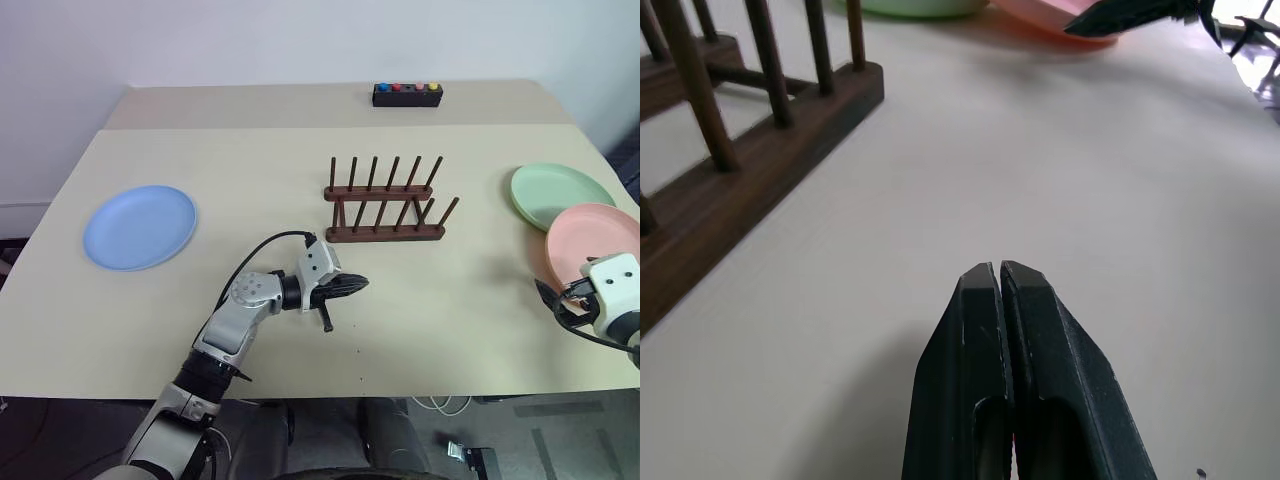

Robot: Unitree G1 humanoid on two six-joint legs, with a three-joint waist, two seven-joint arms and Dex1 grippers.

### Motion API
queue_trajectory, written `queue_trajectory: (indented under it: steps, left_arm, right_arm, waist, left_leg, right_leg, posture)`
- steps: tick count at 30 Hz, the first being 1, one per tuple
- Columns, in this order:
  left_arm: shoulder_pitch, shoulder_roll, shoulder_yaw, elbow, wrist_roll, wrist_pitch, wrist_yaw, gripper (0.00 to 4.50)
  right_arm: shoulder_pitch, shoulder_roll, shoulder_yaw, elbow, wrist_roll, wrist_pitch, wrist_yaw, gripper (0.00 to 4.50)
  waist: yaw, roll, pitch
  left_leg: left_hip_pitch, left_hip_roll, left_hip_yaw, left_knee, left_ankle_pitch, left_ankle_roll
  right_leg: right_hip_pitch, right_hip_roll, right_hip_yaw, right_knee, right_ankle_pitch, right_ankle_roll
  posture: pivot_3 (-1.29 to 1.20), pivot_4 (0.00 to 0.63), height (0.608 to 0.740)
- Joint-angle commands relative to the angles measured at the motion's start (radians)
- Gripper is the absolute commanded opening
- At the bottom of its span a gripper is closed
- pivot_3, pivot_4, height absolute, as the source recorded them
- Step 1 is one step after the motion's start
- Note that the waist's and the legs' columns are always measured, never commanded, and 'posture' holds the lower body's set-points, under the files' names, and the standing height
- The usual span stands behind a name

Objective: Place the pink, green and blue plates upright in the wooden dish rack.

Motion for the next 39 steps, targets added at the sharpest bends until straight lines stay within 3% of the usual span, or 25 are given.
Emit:
queue_trajectory:
  steps: [1,5,8,12,15,30,35,39]
  left_arm:
    - [-0.026,-0.006,-0.005,-0.003,0.000,-0.030,-0.012,0.05]
    - [-0.023,-0.004,-0.005,0.000,0.003,-0.034,-0.004,0.05]
    - [-0.014,0.000,-0.004,-0.007,0.004,-0.035,0.003,0.05]
    - [0.004,0.008,-0.005,-0.020,0.008,-0.035,0.019,0.05]
    - [0.003,0.008,-0.005,-0.020,0.009,-0.034,0.024,0.05]
    - [-0.018,-0.002,-0.010,0.012,0.017,-0.052,0.015,0.05]
    - [-0.028,-0.003,-0.007,0.026,0.019,-0.061,0.010,0.05]
    - [-0.034,-0.004,-0.004,0.035,0.017,-0.068,0.010,0.05]
  right_arm:
    - [-0.039,-0.027,-0.011,0.050,-0.018,-0.005,-0.016,4.46]
    - [-0.085,-0.041,0.027,0.128,-0.035,-0.024,-0.006,4.46]
    - [-0.107,-0.044,0.041,0.159,-0.040,-0.036,-0.001,3.64]
    - [-0.123,-0.036,0.076,0.206,-0.051,-0.066,0.005,1.78]
    - [-0.120,-0.036,0.088,0.206,-0.056,-0.076,0.003,0.08]
    - [0.010,-0.050,0.067,0.015,-0.166,-0.126,-0.057,0.03]
    - [-0.022,-0.121,0.005,-0.055,-0.136,-0.169,0.003,0.03]
    - [-0.132,-0.163,0.007,-0.141,-0.031,-0.165,0.089,0.03]
  waist:
    - [-0.001,0.000,0.000]
    - [0.000,0.000,0.000]
    - [0.001,0.000,0.000]
    - [0.000,0.000,0.000]
    - [0.000,0.000,0.000]
    - [-0.001,0.000,0.000]
    - [-0.001,0.001,0.000]
    - [-0.003,0.001,0.000]
  left_leg:
    - [0.000,0.000,0.000,0.000,0.000,0.000]
    - [0.000,0.000,0.000,0.000,0.000,0.000]
    - [-0.001,0.000,0.000,-0.001,0.000,0.000]
    - [-0.001,0.000,0.000,0.000,0.000,0.000]
    - [-0.002,0.000,0.000,0.000,0.000,0.000]
    - [-0.002,0.000,0.000,0.001,0.000,0.000]
    - [-0.003,0.000,0.000,0.001,0.000,0.000]
    - [-0.003,0.000,0.000,0.001,0.000,0.000]
  right_leg:
    - [0.000,0.000,0.000,0.000,0.000,0.000]
    - [0.000,0.000,0.000,0.000,0.000,0.000]
    - [-0.001,0.000,0.000,0.000,0.000,0.000]
    - [-0.001,0.000,0.000,0.000,0.000,0.000]
    - [-0.001,0.000,0.000,0.000,0.000,0.000]
    - [-0.001,0.000,0.000,0.000,0.000,0.000]
    - [-0.003,0.000,0.000,0.000,0.000,0.000]
    - [-0.003,0.000,0.000,0.000,0.001,0.001]
  posture:
    - [0.00,0.150,0.740]
    - [0.00,0.150,0.740]
    - [0.00,0.150,0.740]
    - [0.00,0.150,0.740]
    - [0.00,0.150,0.740]
    - [0.00,0.150,0.740]
    - [0.00,0.150,0.740]
    - [0.00,0.150,0.740]
